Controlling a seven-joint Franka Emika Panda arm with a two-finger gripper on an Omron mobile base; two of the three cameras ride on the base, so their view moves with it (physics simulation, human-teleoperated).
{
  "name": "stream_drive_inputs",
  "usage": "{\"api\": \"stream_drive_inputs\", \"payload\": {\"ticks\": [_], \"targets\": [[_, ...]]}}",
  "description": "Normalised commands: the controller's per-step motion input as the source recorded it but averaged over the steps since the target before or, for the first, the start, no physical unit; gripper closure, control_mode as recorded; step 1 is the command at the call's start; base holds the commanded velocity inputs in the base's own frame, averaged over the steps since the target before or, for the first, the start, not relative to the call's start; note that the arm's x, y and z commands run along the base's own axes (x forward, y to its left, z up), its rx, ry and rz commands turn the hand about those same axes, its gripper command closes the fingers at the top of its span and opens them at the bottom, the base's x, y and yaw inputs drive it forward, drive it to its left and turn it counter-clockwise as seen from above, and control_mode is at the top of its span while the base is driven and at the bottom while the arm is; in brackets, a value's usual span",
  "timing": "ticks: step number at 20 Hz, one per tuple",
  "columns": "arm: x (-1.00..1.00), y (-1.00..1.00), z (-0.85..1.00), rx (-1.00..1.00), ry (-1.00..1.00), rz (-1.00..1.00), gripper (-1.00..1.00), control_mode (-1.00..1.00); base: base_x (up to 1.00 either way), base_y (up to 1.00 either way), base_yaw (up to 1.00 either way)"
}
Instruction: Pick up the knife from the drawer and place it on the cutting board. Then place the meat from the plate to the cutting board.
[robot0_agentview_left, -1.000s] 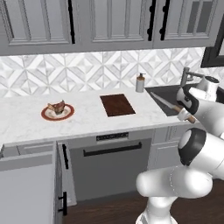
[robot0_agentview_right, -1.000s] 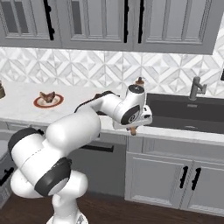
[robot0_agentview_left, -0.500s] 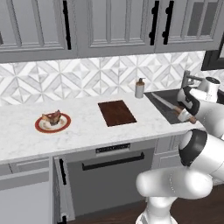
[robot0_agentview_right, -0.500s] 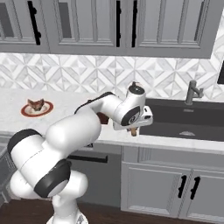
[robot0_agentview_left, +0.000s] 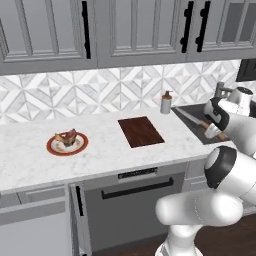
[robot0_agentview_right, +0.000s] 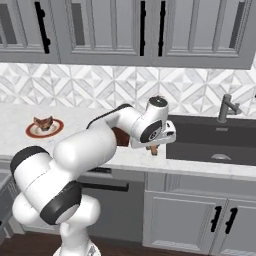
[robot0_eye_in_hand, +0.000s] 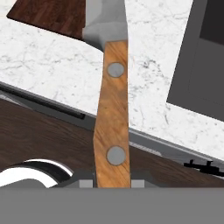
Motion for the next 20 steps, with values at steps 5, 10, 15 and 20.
{"api": "stream_drive_inputs", "payload": {"ticks": [5, 10, 15, 20], "targets": [[0.0, 0.0, 0.0, 0.0, 0.0, 0.0, 1.0, 1.0, 0.22, 0.33, -0.02], [0.0, 0.0, 0.0, 0.0, 0.0, 0.0, 1.0, 1.0, 0.38, 0.24, -0.03], [0.0, 0.0, 0.0, 0.0, 0.0, 0.0, 1.0, 1.0, 0.4, 0.21, -0.04], [0.0, 0.0, 0.0, 0.0, 0.0, 0.0, 1.0, 1.0, 0.1, 0.25, 0.0]]}}
